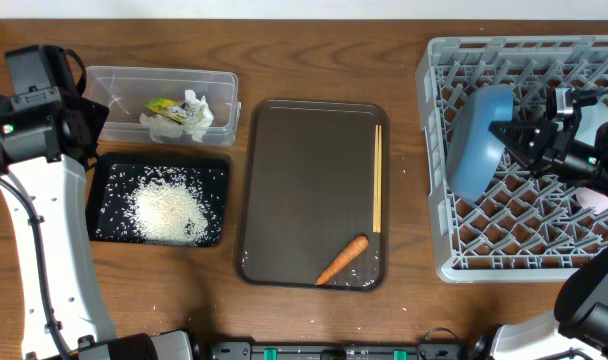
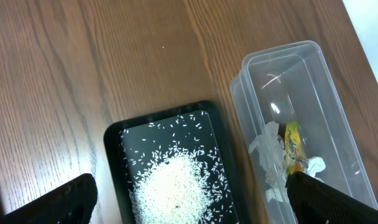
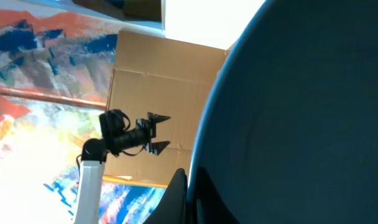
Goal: Sort waste into correct bins and load items into the dishwasher rack
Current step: 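Lower the blue plate into the rack slots and open the right gripper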
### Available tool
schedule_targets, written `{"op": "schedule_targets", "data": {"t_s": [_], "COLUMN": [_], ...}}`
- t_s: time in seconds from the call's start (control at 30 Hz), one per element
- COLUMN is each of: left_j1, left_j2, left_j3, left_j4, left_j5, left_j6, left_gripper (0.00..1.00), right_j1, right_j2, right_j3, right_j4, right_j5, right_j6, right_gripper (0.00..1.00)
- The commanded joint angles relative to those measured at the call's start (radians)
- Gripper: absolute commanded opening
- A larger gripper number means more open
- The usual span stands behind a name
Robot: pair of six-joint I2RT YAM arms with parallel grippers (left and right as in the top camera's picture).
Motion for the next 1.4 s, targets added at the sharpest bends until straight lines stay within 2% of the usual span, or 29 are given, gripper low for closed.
{"op": "schedule_targets", "data": {"t_s": [0.0, 0.2, 0.33, 0.47, 0.53, 0.73, 0.83, 0.87, 0.9, 0.97, 1.0, 1.17, 1.37], "left_j1": [0.005, 0.005, 0.005, 0.005, 0.005, 0.005, 0.005, 0.005, 0.005, 0.005, 0.005, 0.005, 0.005], "left_j2": [0.003, 0.003, 0.003, 0.003, 0.003, 0.003, 0.003, 0.003, 0.003, 0.003, 0.003, 0.003, 0.003], "left_j3": [-0.004, -0.004, -0.004, -0.004, -0.004, -0.004, -0.004, -0.004, -0.004, -0.004, -0.004, -0.004, -0.004], "left_j4": [-0.001, -0.001, -0.001, -0.002, -0.001, -0.001, -0.001, -0.001, -0.001, -0.001, -0.001, -0.001, -0.001], "left_j5": [-0.024, -0.024, -0.024, -0.024, -0.024, -0.024, -0.024, -0.024, -0.024, -0.024, -0.024, -0.024, -0.024], "left_j6": [0.013, 0.013, 0.013, 0.013, 0.013, 0.013, 0.013, 0.013, 0.013, 0.013, 0.013, 0.013, 0.013], "left_gripper": [0.99, 1.00, 0.99, 0.99, 0.99, 0.99, 0.99, 0.99, 0.99, 1.00, 0.99, 0.99, 0.99], "right_j1": [-0.011, -0.046, -0.075, -0.108, -0.122, -0.151, -0.158, -0.158, -0.158, -0.158, -0.158, -0.156, -0.140], "right_j2": [0.008, 0.008, 0.007, 0.007, 0.005, -0.003, -0.008, -0.008, -0.008, -0.008, -0.008, -0.009, -0.038], "right_j3": [-0.021, -0.021, -0.021, -0.021, -0.020, 0.031, 0.101, 0.128, 0.164, 0.235, 0.270, 0.456, 0.582], "right_j4": [-0.016, -0.080, -0.145, -0.159, -0.157, -0.153, -0.152, -0.148, -0.144, -0.122, -0.106, -0.024, -0.025], "right_j5": [0.192, 0.227, 0.228, 0.228, 0.229, 0.280, 0.351, 0.375, 0.408, 0.485, 0.531, 0.880, 1.054], "right_j6": [-0.021, -0.042, -0.126, -0.140, -0.140, -0.136, -0.084, -0.063, -0.029, 0.057, 0.111, 0.449, 0.577], "right_gripper": [0.01, 0.01, 0.01, 0.01, 0.06, 0.29, 0.40, 0.48, 0.63, 0.86, 0.93, 0.98, 0.99]}}
